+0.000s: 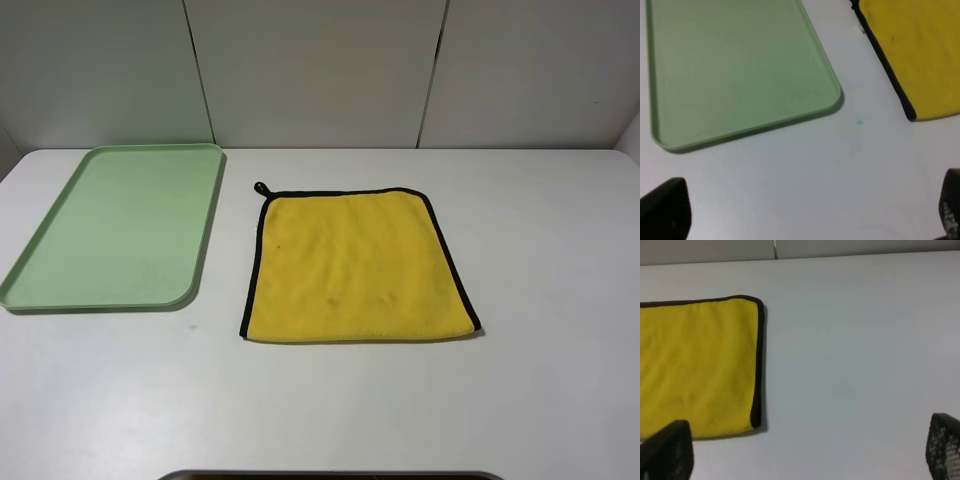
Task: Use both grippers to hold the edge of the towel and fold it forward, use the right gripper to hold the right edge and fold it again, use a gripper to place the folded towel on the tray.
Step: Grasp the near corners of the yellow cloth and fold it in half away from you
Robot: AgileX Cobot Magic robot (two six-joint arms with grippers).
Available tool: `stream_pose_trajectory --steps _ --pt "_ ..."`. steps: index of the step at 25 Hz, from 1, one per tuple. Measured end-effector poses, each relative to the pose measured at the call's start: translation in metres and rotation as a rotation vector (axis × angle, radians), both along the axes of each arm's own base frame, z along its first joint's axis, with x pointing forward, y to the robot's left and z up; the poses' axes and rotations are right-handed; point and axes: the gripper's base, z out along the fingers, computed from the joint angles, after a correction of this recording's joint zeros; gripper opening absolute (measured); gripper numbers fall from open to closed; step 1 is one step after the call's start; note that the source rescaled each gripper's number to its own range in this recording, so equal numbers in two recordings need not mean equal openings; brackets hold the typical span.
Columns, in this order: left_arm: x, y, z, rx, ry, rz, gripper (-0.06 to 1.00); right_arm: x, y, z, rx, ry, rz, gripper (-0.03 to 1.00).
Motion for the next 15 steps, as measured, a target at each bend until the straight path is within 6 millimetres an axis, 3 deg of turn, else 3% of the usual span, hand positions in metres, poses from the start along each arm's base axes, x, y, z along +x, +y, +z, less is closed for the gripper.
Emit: stream_pose_trajectory --steps 15 --pt "0.0000 0.0000 0.0000 0.000 0.000 0.000 1.00 0.0000 0.0000 0.0000 0.001 0.000 0.000 1.00"
